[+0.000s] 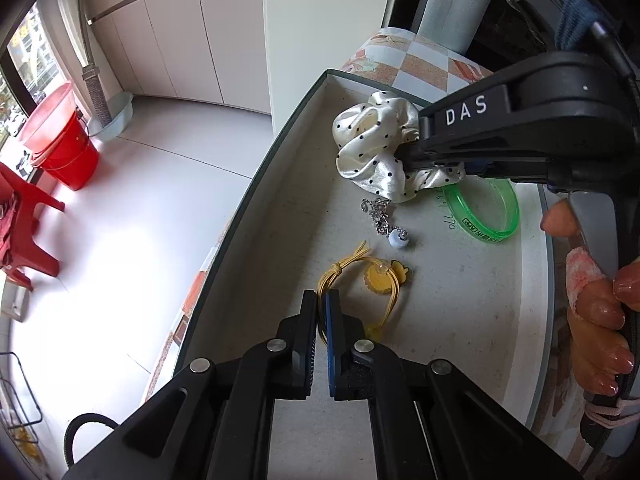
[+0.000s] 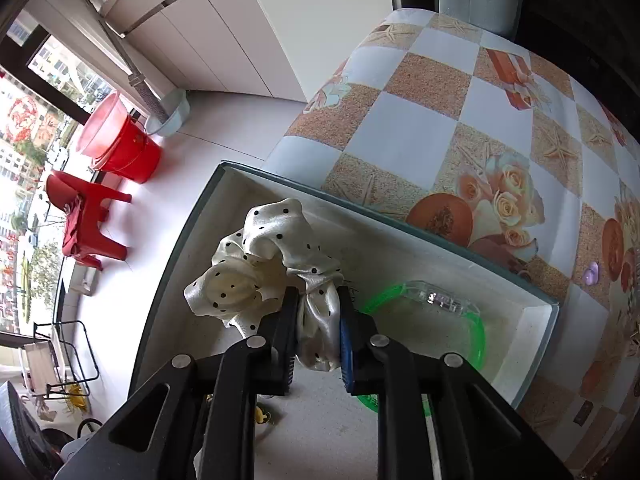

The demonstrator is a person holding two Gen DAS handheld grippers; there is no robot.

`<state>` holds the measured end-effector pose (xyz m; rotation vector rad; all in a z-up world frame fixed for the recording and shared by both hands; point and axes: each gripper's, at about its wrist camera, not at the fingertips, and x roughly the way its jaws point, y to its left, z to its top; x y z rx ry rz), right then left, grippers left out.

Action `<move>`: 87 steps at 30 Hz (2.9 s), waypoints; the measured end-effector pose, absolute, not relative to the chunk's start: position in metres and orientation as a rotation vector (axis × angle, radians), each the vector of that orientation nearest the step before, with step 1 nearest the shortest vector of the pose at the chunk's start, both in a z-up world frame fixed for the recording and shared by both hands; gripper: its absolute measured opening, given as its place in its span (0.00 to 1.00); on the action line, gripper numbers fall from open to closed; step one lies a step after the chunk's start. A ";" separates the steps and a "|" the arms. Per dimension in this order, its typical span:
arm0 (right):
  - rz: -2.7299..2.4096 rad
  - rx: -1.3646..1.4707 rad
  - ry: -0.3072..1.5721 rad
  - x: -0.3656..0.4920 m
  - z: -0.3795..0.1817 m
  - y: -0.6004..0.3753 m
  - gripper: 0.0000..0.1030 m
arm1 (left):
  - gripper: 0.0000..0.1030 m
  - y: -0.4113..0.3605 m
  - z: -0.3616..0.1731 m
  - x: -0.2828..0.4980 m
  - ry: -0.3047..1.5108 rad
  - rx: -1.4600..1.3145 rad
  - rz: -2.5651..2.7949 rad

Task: Organize jewelry
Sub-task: 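Carry the hair tie and scrunchie into the white tray and open both tools, then move both tools toward the black hair clip and silver hair pin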

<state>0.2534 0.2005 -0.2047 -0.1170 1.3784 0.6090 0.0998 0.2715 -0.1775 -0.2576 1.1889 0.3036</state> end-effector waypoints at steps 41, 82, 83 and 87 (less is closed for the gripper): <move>0.411 0.204 1.407 0.153 -0.149 -0.042 0.83 | 1.00 0.193 -0.128 0.080 1.172 0.049 0.307; 0.011 0.318 1.455 0.103 -0.181 -0.253 0.71 | 1.00 -0.038 -0.167 0.097 1.316 0.037 -0.132; 0.016 0.316 1.461 0.106 -0.184 -0.252 0.66 | 1.00 -0.041 -0.169 0.099 1.321 0.037 -0.138; 0.045 0.302 1.479 0.113 -0.194 -0.245 0.57 | 1.00 -0.053 -0.178 0.104 1.335 0.050 -0.170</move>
